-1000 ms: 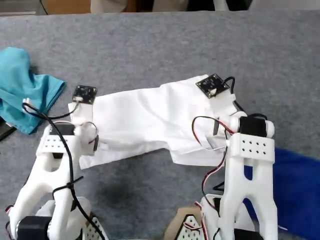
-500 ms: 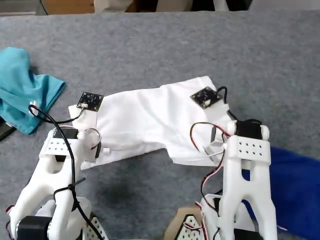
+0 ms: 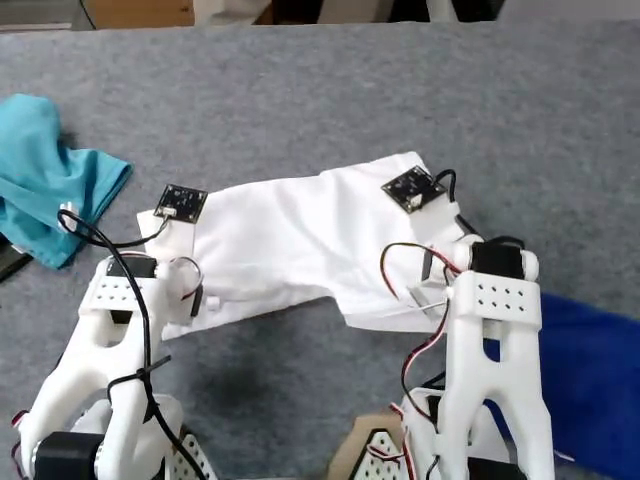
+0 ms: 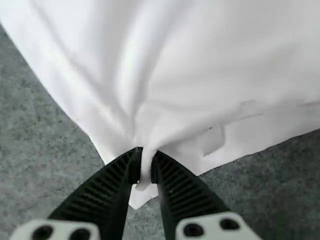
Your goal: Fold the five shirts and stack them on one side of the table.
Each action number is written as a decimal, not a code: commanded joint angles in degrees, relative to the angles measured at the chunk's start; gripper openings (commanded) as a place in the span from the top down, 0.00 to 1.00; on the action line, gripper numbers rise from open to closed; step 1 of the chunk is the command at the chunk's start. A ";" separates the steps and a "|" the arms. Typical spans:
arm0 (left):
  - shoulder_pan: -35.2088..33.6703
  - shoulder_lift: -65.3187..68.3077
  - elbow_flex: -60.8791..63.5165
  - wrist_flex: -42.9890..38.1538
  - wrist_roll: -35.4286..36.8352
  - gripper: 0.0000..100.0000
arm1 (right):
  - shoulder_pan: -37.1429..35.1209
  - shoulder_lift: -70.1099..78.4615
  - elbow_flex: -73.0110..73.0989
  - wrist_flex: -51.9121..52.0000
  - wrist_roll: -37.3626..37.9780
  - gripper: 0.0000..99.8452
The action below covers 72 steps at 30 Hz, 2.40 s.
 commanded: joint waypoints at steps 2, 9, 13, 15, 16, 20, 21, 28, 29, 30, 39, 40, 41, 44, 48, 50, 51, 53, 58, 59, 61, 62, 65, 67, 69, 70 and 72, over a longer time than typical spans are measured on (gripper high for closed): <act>-0.09 -1.36 -0.70 3.16 -0.44 0.90 | 1.19 -2.07 0.13 -0.44 1.05 0.89; -1.14 -1.36 -2.81 7.82 -0.35 0.75 | 0.84 -2.15 -0.40 0.79 1.67 0.77; -5.54 -1.36 -10.02 11.87 -0.35 0.75 | 1.10 -2.24 -2.77 4.75 3.25 0.77; -8.26 -1.36 -14.68 14.42 -0.35 0.75 | 1.10 -2.24 -4.88 7.30 3.25 0.77; -9.41 -1.36 -17.14 15.82 -0.35 0.75 | 1.10 -2.24 -5.93 8.44 3.25 0.77; -12.13 -1.36 -25.67 20.40 -0.35 0.75 | 1.10 -2.24 -10.15 11.16 3.34 0.67; -12.57 -1.36 -27.43 21.27 -0.18 0.75 | 1.10 -2.24 -11.21 11.78 3.34 0.65; -11.69 -0.75 -33.93 18.90 7.03 0.84 | -0.13 -0.57 -19.47 9.23 0.88 0.73; -10.99 -0.66 -33.67 16.62 9.32 0.88 | -1.19 0.75 -20.79 7.30 -0.70 0.79; -10.37 -0.40 -33.23 14.15 11.43 0.93 | -2.15 2.77 -22.11 5.63 -2.20 0.85; -7.91 12.35 -32.44 -4.31 23.91 0.98 | -11.56 34.51 -41.54 -5.63 -14.95 0.97; -7.65 15.08 -32.44 -5.71 24.00 0.98 | -11.74 38.20 -44.00 -6.51 -15.82 0.97; -7.56 17.98 -32.70 -6.68 24.09 0.98 | -11.74 41.98 -46.37 -7.21 -16.62 0.97; -7.65 25.54 -32.97 -9.05 24.00 0.98 | -11.47 52.35 -53.23 -9.14 -17.41 0.99; -7.91 31.78 -32.97 -11.87 23.82 0.98 | -10.95 65.01 -63.25 -9.93 -19.60 0.99; -7.82 34.07 -32.97 -12.84 23.82 0.98 | -9.98 70.90 -68.62 -9.67 -20.75 0.99; -7.82 34.86 -32.97 -13.54 23.82 0.98 | -9.36 73.45 -71.43 -9.05 -20.75 0.99; -8.79 36.35 -33.23 -14.51 23.74 0.98 | -8.04 78.11 -77.58 -7.30 -20.48 0.99; -10.90 38.73 -36.57 -11.78 23.74 0.98 | -4.62 87.96 -93.41 0.88 -18.99 0.99; -10.99 39.16 -37.01 -11.08 23.74 0.98 | -3.74 89.71 -96.04 2.02 -17.23 0.99; -11.16 39.69 -37.27 -10.11 23.74 0.98 | -2.77 92.79 -100.97 4.66 -14.95 0.99; -11.43 39.69 -37.27 -9.93 23.74 0.98 | -2.68 93.93 -103.69 6.33 -14.51 0.99; -11.16 39.34 -37.36 -9.93 23.74 0.98 | -3.47 95.60 -111.16 12.57 -14.07 0.99; -10.11 37.85 -37.36 -9.76 23.74 0.98 | -4.35 95.78 -116.70 16.97 -13.45 0.99; -8.62 34.33 -38.33 -7.56 23.74 0.98 | -4.97 95.69 -122.24 20.84 -12.40 1.00; -7.91 32.22 -39.56 -5.45 23.74 0.98 | -5.05 95.69 -125.32 22.33 -12.48 1.00; -6.59 28.62 -42.20 -2.46 23.74 0.98 | -5.23 95.78 -131.30 24.79 -12.48 1.00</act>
